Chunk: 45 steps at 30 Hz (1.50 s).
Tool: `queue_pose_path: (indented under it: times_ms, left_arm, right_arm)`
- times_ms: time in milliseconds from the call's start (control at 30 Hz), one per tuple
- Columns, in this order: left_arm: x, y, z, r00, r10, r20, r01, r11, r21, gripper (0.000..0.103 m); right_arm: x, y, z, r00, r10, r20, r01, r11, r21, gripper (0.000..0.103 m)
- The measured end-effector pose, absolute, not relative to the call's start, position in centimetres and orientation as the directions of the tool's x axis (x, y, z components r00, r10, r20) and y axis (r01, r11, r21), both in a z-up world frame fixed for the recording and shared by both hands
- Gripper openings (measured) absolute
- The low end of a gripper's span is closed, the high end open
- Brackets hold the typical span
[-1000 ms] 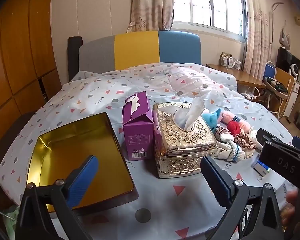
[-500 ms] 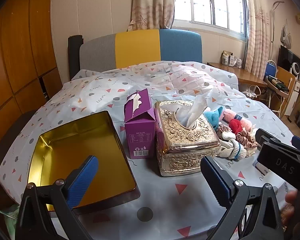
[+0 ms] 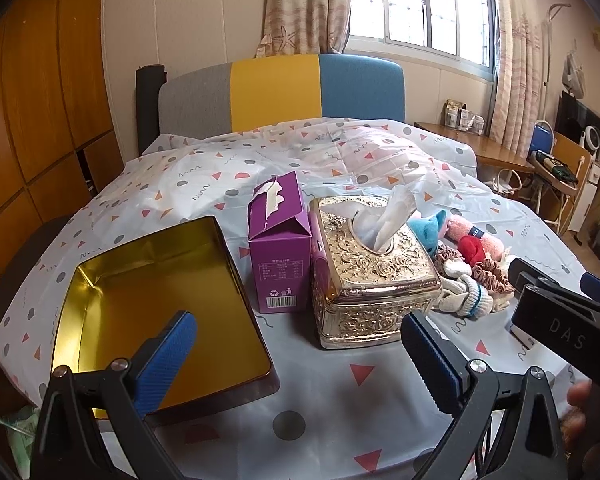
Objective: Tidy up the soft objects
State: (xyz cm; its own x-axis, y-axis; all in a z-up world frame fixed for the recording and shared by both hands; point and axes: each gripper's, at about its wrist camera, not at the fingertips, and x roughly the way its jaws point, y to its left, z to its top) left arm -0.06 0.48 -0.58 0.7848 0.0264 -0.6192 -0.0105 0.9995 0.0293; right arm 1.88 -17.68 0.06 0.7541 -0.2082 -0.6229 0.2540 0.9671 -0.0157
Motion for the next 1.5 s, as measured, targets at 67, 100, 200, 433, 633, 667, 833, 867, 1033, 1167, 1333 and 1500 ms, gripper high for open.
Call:
queue_pose_path:
  times_ms: [67, 100, 200, 433, 633, 667, 833, 867, 1033, 1167, 1333, 1500]
  left_arm:
    - [-0.1, 0.4, -0.6, 0.784, 0.026, -0.620, -0.009, 0.999, 0.030, 0.103]
    - [0.0, 0.4, -0.7, 0.783, 0.024, -0.622, -0.008, 1.000, 0.029, 0.103]
    - [-0.1, 0.4, -0.7, 0.782, 0.023, -0.623, -0.006, 1.000, 0.028, 0.103]
    - [0.1, 0.4, -0.8, 0.775, 0.015, -0.632, 0.001, 1.000, 0.025, 0.103]
    - [0.1, 0.3, -1.0, 0.772, 0.012, -0.635, 0.002, 1.000, 0.022, 0.103]
    - [0.1, 0.3, -1.0, 0.772, 0.012, -0.636, 0.003, 1.000, 0.023, 0.103]
    - [0.1, 0.2, -1.1, 0.770, 0.011, -0.638, 0.005, 1.000, 0.024, 0.103]
    - [0.1, 0.1, -1.1, 0.769, 0.010, -0.640, 0.006, 1.000, 0.024, 0.103]
    - [0.2, 0.1, -1.1, 0.765, 0.010, -0.644, 0.010, 1.000, 0.027, 0.103]
    - [0.3, -0.1, -1.3, 0.761, 0.009, -0.648, 0.013, 0.999, 0.030, 0.103]
    - [0.4, -0.3, -1.5, 0.757, 0.008, -0.654, 0.018, 0.999, 0.034, 0.103]
    - [0.5, -0.5, -1.7, 0.751, 0.005, -0.661, 0.026, 0.999, 0.037, 0.103]
  right_arm:
    - [1.9, -17.7, 0.0, 0.754, -0.209, -0.623, 0.255, 0.967, -0.016, 0.103]
    - [1.9, -17.7, -0.1, 0.753, -0.208, -0.624, 0.254, 0.967, -0.016, 0.103]
    - [1.9, -17.7, -0.2, 0.752, -0.208, -0.626, 0.253, 0.967, -0.017, 0.103]
    - [1.9, -17.7, -0.4, 0.748, -0.207, -0.630, 0.252, 0.968, -0.019, 0.103]
    - [2.0, -17.7, -0.5, 0.747, -0.206, -0.632, 0.251, 0.968, -0.018, 0.103]
    - [2.0, -17.7, -0.5, 0.747, -0.207, -0.631, 0.252, 0.968, -0.019, 0.103]
    - [2.0, -17.8, -0.7, 0.744, -0.206, -0.636, 0.254, 0.967, -0.016, 0.103]
    - [2.0, -17.9, -0.7, 0.744, -0.207, -0.635, 0.254, 0.967, -0.017, 0.103]
    - [2.0, -18.0, -0.8, 0.744, -0.206, -0.636, 0.255, 0.967, -0.014, 0.103]
    - [2.0, -18.1, -0.9, 0.741, -0.206, -0.639, 0.257, 0.966, -0.013, 0.103]
    - [2.2, -18.4, -1.0, 0.739, -0.206, -0.642, 0.263, 0.965, -0.007, 0.103]
    - [2.3, -18.8, -1.0, 0.736, -0.206, -0.644, 0.267, 0.964, -0.004, 0.103]
